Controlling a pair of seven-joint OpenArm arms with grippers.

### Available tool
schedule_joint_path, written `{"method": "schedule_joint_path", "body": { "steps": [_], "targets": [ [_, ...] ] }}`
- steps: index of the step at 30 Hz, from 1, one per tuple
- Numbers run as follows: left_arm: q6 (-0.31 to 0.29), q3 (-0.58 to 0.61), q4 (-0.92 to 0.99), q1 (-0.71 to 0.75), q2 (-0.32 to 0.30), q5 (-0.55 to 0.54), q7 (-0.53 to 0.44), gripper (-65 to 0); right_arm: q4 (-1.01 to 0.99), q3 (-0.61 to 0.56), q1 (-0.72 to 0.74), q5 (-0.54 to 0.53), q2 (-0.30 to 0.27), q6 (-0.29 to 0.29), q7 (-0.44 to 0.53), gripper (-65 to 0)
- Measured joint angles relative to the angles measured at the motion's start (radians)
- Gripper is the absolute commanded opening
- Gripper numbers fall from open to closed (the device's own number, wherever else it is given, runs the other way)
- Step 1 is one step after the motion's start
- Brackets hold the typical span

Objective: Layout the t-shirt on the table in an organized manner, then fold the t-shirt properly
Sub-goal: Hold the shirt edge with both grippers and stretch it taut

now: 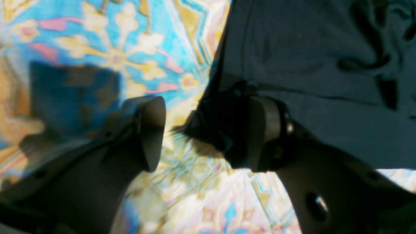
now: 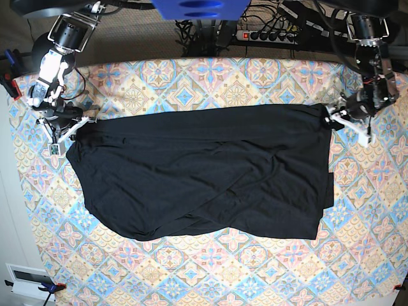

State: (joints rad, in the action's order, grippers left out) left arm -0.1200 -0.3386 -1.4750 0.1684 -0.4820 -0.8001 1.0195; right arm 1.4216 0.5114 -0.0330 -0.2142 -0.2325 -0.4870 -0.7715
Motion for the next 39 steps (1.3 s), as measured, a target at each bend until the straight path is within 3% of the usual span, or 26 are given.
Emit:
{"method": "schedule_joint_path", "body": {
  "steps": [6, 8, 10, 14, 16, 26, 39],
  "targets": [
    [-0.003, 0.053, 0.038, -0.008, -0.006, -0.023, -0.03, -27.4, 0.0, 0.0, -0.001, 0.0, 0.0, 0.0, 0.0, -64.4],
    [-0.003, 0.074, 0.027, -0.005, -0.006, -0.023, -0.034, -30.6, 0.0, 0.0, 0.0, 0.0, 0.0, 0.0, 0.0, -64.4],
    [0.01, 0.083, 0.006, -0.004, -0.005, -0.033, 0.004, -38.1, 0.0, 0.0, 0.0, 0.0, 0.0, 0.0, 0.0, -64.4],
    [0.007, 0.085, -0.057, 0.038, -0.001, -0.081, 0.055, -59.1, 0.0, 0.0, 0.004, 0.0, 0.0, 0.0, 0.0, -64.4],
    [-0.003, 0.084, -0.061, 0.042, 0.006, -0.11, 0.08, -65.0, 0.0, 0.0, 0.006, 0.0, 0.0, 0.0, 0.001, -64.4],
    [0.002, -0.135, -0.128, 0.113, -0.014, -0.212, 0.218, -65.0, 0.0, 0.0, -0.003, 0.0, 0.0, -0.002, 0.0, -64.4],
    [-0.002, -0.24, -0.206, 0.262, -0.133, -0.363, 0.217, -65.0, 0.277, 0.0, -0.189, -0.01, 0.0, -0.006, -0.047, -64.4]
  ]
}}
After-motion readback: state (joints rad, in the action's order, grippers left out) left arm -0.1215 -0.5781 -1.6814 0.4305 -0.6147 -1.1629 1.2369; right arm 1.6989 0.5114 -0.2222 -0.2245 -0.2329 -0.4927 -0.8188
